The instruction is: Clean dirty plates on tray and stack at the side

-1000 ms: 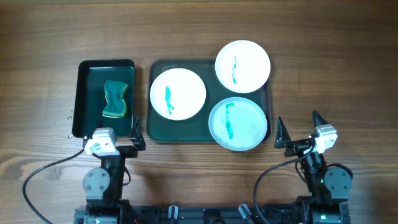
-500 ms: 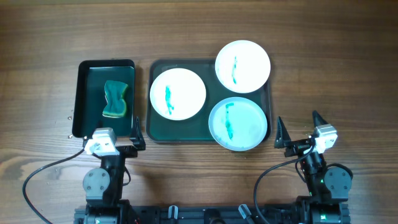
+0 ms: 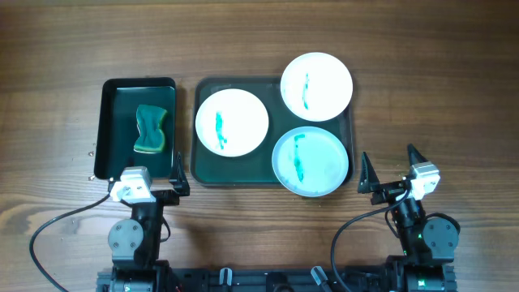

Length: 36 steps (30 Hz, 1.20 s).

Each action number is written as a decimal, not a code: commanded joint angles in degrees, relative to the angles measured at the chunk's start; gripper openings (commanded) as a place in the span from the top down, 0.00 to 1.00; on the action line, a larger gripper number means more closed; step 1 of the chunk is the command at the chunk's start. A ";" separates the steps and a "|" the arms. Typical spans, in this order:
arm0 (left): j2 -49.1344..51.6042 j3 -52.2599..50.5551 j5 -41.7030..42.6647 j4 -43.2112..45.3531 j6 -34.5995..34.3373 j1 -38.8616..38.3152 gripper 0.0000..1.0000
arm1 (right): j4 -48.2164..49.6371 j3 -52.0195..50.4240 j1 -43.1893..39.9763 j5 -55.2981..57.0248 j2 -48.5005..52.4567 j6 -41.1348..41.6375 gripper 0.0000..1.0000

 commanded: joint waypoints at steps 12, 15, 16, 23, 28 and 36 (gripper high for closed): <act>-0.46 -0.37 0.28 0.17 -0.96 -0.31 0.00 | 0.24 -0.09 0.02 0.44 -0.13 0.55 0.00; -0.46 -0.37 0.28 0.17 -0.96 -0.31 0.00 | 0.24 -0.09 0.02 0.44 -0.13 0.55 0.00; -0.46 -0.37 0.28 0.17 -0.96 -0.31 0.00 | 0.22 -0.09 0.02 0.44 -0.13 0.55 0.00; -0.46 -0.37 -0.11 0.20 -0.79 -0.31 0.00 | 0.24 -0.09 0.02 0.20 -0.13 0.61 0.00; -0.46 -0.37 -7.45 5.40 -0.96 -0.26 0.00 | 0.28 -0.09 0.02 0.17 -0.13 0.76 0.00; -0.46 -0.35 -7.26 4.74 -0.48 -0.26 0.00 | -0.26 0.61 0.02 -3.63 2.05 1.92 0.00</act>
